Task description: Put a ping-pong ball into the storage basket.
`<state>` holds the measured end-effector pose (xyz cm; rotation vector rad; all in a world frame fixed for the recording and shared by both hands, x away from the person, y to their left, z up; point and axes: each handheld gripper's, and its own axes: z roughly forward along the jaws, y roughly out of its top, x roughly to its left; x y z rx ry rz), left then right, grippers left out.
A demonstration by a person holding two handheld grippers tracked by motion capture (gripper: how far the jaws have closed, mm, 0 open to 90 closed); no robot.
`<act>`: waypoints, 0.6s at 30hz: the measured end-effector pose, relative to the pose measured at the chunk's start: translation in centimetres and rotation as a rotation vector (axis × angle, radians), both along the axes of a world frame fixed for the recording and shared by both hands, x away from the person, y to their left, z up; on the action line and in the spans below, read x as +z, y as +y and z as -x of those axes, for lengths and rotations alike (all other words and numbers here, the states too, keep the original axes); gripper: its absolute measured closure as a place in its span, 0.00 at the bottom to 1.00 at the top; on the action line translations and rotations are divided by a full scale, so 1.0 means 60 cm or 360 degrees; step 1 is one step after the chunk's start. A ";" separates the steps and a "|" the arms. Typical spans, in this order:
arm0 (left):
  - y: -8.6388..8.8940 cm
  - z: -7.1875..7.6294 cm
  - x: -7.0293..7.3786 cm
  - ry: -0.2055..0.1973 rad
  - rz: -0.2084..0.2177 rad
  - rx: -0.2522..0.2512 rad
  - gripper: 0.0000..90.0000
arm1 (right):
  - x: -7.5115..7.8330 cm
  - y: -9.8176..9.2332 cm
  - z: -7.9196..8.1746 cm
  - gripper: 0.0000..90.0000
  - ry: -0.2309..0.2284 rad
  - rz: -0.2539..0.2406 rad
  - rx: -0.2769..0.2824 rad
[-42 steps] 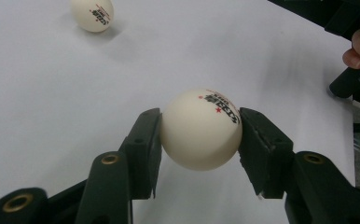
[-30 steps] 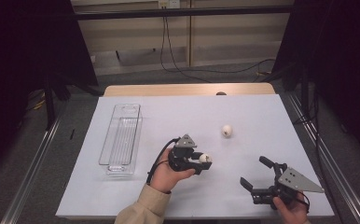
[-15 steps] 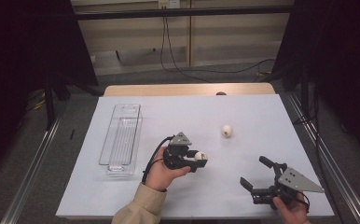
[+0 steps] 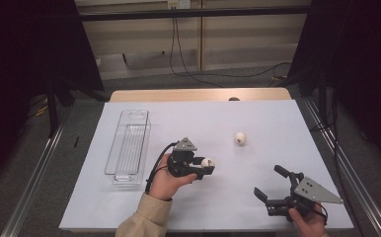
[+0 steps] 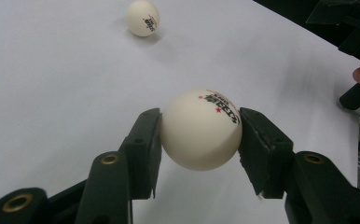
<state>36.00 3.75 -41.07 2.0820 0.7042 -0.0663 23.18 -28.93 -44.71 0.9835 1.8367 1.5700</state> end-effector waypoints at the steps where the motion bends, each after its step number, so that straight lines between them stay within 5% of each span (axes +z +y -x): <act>1: 0.001 0.000 0.000 -0.0001 0.0006 0.0005 0.57 | 0.000 0.000 0.000 0.00 0.0000 0.0000 0.0000; 18: 0.025 -0.007 0.009 0.0011 0.0006 0.0068 0.57 | 0.000 0.001 0.000 0.00 -0.0001 0.0001 0.0001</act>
